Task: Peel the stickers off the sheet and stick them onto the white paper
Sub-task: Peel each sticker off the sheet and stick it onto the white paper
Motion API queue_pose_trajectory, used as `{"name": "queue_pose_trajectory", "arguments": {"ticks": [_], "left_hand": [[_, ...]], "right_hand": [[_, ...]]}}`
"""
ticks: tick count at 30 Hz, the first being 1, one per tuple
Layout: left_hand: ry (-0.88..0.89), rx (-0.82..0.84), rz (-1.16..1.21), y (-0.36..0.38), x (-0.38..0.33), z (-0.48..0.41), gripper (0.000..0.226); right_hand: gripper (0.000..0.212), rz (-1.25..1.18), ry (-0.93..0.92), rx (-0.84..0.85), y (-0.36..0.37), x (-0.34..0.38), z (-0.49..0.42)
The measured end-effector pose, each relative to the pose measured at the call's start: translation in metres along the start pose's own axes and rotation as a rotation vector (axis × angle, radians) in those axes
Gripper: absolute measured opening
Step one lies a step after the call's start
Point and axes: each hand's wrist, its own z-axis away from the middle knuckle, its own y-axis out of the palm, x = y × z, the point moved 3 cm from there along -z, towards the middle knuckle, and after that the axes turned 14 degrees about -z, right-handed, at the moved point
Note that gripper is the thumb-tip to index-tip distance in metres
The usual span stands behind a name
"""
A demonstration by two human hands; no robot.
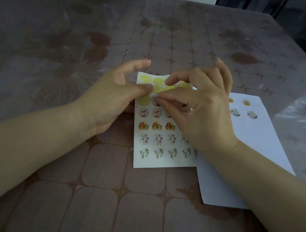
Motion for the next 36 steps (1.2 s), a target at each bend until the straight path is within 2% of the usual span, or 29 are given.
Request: {"name": "queue_pose_trajectory", "arguments": {"ticks": [5,11,13,16,19,22,27,29,36], "left_hand": [[-0.028,-0.012,0.026,0.000,0.000,-0.001,0.046],[0.022,-0.023,-0.040,-0.001,0.002,-0.001,0.048],[0.060,-0.023,-0.095,-0.001,0.002,0.000,0.050],[0.095,-0.018,-0.140,-0.001,0.001,0.001,0.055],[0.104,-0.018,-0.173,-0.001,0.000,0.002,0.057],[0.105,-0.025,-0.199,-0.002,0.000,0.003,0.055],[0.145,-0.120,-0.278,-0.009,0.003,-0.001,0.050],[0.142,-0.150,-0.301,-0.009,0.004,-0.003,0.050],[0.151,-0.127,-0.288,-0.005,0.001,-0.002,0.046]], "right_hand": [[0.007,0.011,-0.073,-0.003,0.003,0.001,0.001],[0.006,-0.059,-0.001,0.053,0.004,-0.001,0.001],[0.008,-0.152,0.078,0.098,0.001,-0.003,0.001],[0.003,-0.355,0.291,0.155,-0.004,-0.006,0.002],[0.011,-0.501,0.495,0.136,-0.011,-0.008,0.000],[0.008,-0.453,0.643,0.208,-0.033,-0.013,-0.014],[0.022,-0.320,0.865,0.576,-0.082,-0.035,-0.022],[0.017,-0.245,0.930,0.668,-0.087,-0.044,-0.009],[0.008,-0.345,1.094,0.426,-0.082,-0.063,0.024]]}}
